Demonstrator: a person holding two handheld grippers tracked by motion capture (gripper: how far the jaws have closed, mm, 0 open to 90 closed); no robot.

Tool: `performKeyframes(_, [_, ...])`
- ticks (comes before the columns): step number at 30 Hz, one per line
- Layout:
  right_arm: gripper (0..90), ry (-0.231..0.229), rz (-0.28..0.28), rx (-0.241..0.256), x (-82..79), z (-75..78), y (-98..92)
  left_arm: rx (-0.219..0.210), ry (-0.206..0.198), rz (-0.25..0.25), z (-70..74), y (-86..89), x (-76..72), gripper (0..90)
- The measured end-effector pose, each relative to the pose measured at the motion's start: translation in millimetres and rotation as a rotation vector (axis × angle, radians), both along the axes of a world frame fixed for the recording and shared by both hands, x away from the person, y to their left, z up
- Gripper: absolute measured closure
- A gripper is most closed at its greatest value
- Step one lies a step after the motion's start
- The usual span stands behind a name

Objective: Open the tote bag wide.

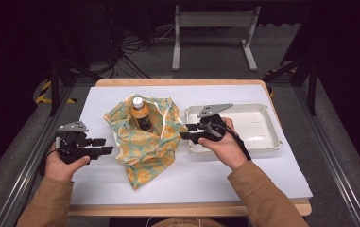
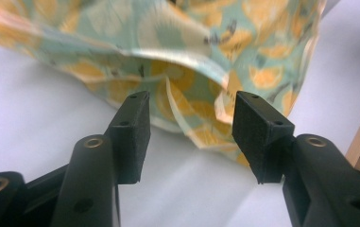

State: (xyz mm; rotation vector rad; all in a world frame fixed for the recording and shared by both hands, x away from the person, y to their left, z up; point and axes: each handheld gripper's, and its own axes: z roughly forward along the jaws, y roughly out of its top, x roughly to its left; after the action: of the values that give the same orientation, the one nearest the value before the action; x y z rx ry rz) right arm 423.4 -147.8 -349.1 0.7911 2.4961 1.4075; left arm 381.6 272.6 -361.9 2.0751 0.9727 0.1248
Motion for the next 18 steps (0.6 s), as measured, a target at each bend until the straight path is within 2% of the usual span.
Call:
performKeyframes(4, [50.8,-0.047,-0.011,0.046,2.7,16.2,3.7,-0.035,-0.042,0.012,7.1,0.8,5.1,45.2])
performKeyframes(7, [50.6,-0.080,-0.008,0.070,8.0,27.1,12.3,-0.052,-0.048,0.029,8.0,-1.0,8.7,45.0])
performKeyframes(11, [51.0,-0.105,0.010,0.084,20.8,39.0,33.0,-0.084,-0.076,0.040,9.2,-0.9,10.8,46.0])
performKeyframes(15, [56.4,-0.120,0.039,0.084,33.3,46.0,56.3,-0.094,-0.103,0.046,12.7,2.4,9.1,46.8])
performKeyframes(18, [65.9,-0.121,0.060,0.075,40.9,47.5,69.5,-0.101,-0.118,0.051,14.2,5.6,7.9,47.6])
